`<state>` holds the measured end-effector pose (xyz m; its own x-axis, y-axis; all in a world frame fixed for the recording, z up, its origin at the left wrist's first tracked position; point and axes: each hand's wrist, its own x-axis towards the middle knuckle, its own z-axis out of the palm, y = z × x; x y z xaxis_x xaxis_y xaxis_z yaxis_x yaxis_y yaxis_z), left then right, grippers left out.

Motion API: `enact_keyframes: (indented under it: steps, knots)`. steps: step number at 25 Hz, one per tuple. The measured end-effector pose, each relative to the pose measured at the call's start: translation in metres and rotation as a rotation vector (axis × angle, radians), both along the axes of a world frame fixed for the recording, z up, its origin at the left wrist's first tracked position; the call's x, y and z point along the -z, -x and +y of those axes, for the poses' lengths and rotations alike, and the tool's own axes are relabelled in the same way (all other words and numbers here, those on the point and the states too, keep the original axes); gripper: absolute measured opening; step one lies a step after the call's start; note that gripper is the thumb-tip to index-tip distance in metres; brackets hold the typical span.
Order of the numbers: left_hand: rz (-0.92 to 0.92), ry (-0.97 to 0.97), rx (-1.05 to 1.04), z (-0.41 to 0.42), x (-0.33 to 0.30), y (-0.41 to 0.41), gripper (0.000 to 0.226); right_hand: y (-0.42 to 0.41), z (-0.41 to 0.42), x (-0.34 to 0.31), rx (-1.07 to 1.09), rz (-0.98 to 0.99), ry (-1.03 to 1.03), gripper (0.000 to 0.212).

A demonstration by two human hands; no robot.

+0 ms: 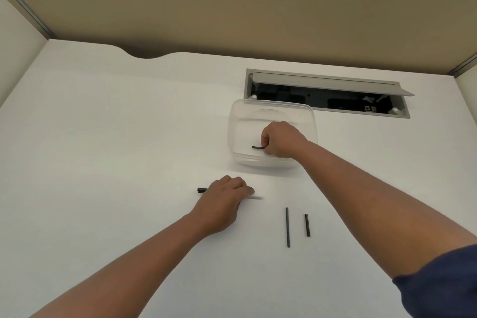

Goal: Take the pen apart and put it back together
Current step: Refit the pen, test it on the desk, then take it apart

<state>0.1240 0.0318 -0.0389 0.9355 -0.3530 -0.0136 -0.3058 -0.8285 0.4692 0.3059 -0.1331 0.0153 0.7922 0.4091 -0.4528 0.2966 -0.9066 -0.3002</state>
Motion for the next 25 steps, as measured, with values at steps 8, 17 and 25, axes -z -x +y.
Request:
enact_keyframes:
  steps: [8,17,25]
  knots:
    - [0.012,0.002,0.002,-0.002,-0.003,-0.001,0.037,-0.001,-0.001,0.001,0.015,0.011,-0.01,0.021]
    - [0.024,0.002,-0.009,-0.002,-0.007,-0.001,0.036,0.0,-0.003,-0.008,0.053,-0.056,-0.067,0.013]
    - [0.039,0.004,-0.022,-0.006,-0.029,0.007,0.037,0.047,-0.015,-0.051,0.125,-0.202,-0.24,0.009]
